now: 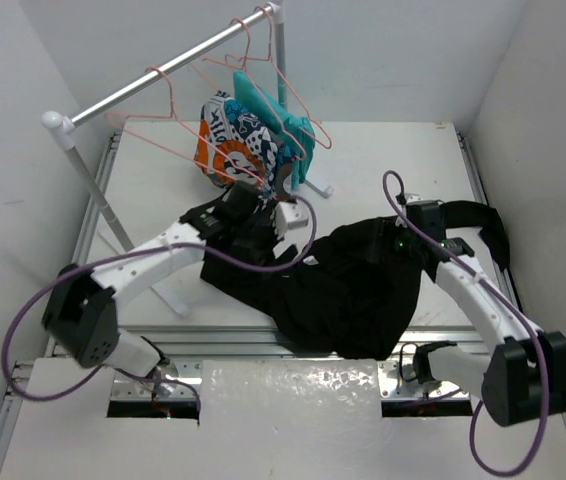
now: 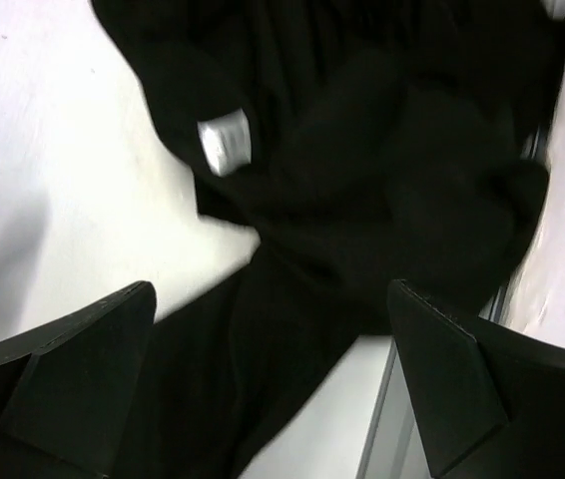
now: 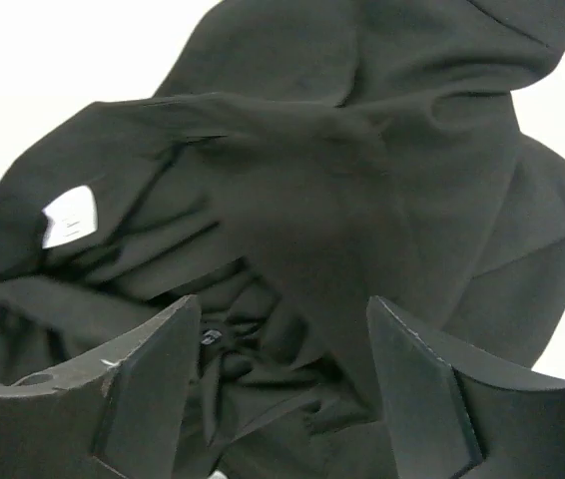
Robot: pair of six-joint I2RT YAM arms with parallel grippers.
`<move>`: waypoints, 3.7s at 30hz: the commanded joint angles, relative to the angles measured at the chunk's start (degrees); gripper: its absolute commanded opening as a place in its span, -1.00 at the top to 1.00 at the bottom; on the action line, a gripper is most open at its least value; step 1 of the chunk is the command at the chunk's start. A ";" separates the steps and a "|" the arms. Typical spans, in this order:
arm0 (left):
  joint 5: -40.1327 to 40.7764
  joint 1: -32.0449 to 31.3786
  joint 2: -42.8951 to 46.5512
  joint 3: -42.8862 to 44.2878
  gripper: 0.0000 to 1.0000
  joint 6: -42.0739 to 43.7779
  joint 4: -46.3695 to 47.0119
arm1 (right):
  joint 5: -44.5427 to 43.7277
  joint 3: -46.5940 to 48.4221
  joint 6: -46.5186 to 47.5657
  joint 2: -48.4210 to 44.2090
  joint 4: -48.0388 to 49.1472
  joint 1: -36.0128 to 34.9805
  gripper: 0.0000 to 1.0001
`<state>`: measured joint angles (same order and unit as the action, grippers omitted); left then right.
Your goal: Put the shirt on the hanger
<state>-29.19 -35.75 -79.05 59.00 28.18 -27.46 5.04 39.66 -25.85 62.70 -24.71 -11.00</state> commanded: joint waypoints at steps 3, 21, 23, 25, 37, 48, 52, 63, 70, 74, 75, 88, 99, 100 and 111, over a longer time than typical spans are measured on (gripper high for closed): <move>-0.35 -3.35 -10.15 7.79 -0.99 -17.18 8.62 | -0.82 3.41 -2.10 8.03 1.15 2.83 -0.41; 9.52 -5.03 -23.96 4.63 -0.45 -21.42 20.43 | 2.69 0.60 6.68 1.82 6.51 3.45 -0.43; 8.63 -5.12 -24.22 4.63 0.40 -22.90 21.31 | 4.27 0.33 7.65 0.06 7.04 3.45 -0.46; 8.62 -4.86 -24.40 5.15 0.49 -23.35 21.40 | 4.89 0.50 8.35 -0.82 6.69 3.45 -0.46; 8.19 1.38 -26.06 10.87 -0.12 -26.70 20.26 | 8.14 1.30 9.23 -4.60 4.67 3.45 -0.47; 0.97 -1.96 -26.07 5.07 -0.13 -30.82 23.16 | 9.11 1.39 8.10 -4.69 4.67 3.45 -0.51; 2.91 -1.96 -26.77 6.20 0.67 -28.55 20.71 | 9.73 0.42 7.65 -5.04 5.64 3.45 -0.51; -1.91 -2.84 -16.93 18.59 1.00 -5.71 8.32 | 19.90 7.44 21.61 -8.90 5.46 3.27 -0.54; -6.76 -3.01 -16.05 31.75 1.00 18.02 -9.79 | 29.82 14.12 37.00 -8.83 6.61 1.95 -0.58; -9.21 -3.01 -16.67 38.11 0.99 21.91 -16.21 | 36.17 19.92 39.03 -3.48 5.38 1.16 -0.59; -10.70 -3.01 -16.67 38.64 0.99 21.65 -17.09 | 36.88 20.28 39.81 -2.50 5.20 0.99 -0.60; -11.58 -3.01 -16.58 32.06 1.00 17.08 -11.82 | 35.05 7.63 31.91 1.72 18.29 0.46 -0.57; -12.73 -2.92 -16.67 33.46 0.99 15.94 -11.91 | 32.50 1.21 21.65 5.42 24.35 -0.68 0.69; -12.04 -2.92 -16.58 33.37 0.91 15.33 -11.74 | 29.45 2.08 19.54 5.33 23.92 -0.68 0.80; -0.17 -1.69 -14.91 21.86 0.27 -5.69 2.50 | 7.10 5.07 3.08 -2.65 22.86 -1.47 1.00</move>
<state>-33.28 -38.00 -95.68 82.30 27.90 -30.55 19.97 42.59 -16.82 63.88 -5.58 -11.77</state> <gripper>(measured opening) 0.369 0.009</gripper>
